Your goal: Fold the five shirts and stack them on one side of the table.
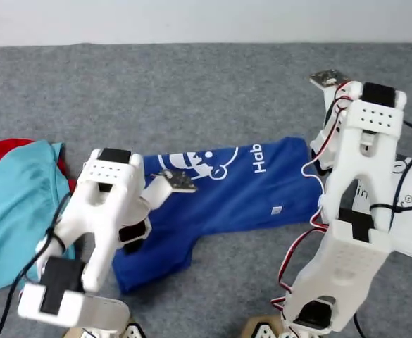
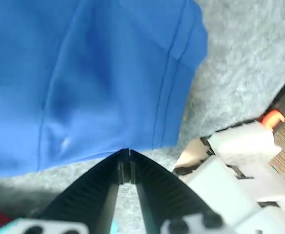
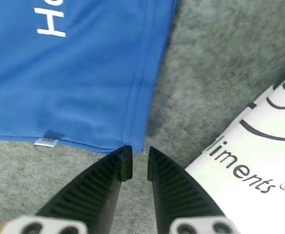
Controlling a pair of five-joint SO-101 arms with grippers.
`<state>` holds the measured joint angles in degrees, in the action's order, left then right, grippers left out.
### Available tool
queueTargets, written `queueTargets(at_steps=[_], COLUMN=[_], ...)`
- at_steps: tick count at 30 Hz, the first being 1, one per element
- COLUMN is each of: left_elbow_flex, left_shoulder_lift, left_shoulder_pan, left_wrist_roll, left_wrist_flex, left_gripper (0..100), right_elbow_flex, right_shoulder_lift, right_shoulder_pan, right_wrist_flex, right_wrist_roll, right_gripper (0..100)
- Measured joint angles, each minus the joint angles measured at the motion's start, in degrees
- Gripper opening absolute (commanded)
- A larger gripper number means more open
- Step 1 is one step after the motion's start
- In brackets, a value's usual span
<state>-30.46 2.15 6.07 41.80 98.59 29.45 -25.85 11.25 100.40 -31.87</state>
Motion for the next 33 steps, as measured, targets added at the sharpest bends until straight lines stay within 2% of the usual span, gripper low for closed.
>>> queueTargets(at_steps=[6, 11, 15, 19, 26, 33], left_elbow_flex=[0.0, 0.0, 0.0, 0.0, 0.0, 0.0], left_shoulder_lift=[6.6, 11.5, 13.7, 14.2, 14.2, 14.2], left_shoulder_pan=[0.6, -4.0, -8.0, -10.6, -11.4, -11.4], left_wrist_roll=[-8.2, -17.3, -19.8, -20.1, -20.3, -20.3], left_wrist_flex=[0.1, 0.1, 0.1, 0.1, 0.2, 0.2], left_gripper=[1, 1, 1, 1, 1, 1], right_elbow_flex=[0.0, 0.0, -0.7, -0.8, -0.8, -0.8], right_shoulder_lift=[0.0, 0.0, -0.4, -5.9, -16.9, -17.6], right_shoulder_pan=[-3.7, -9.1, -10.6, -8.4, -0.4, 2.3], right_wrist_flex=[0.1, 0.1, 0.1, 0.1, 0.1, 0.1], right_wrist_roll=[5.1, 9.1, 9.7, 9.8, 9.8, 7.6], right_gripper=[6.4, 6.4, 6.4, 6.4, 6.3, 4.0])
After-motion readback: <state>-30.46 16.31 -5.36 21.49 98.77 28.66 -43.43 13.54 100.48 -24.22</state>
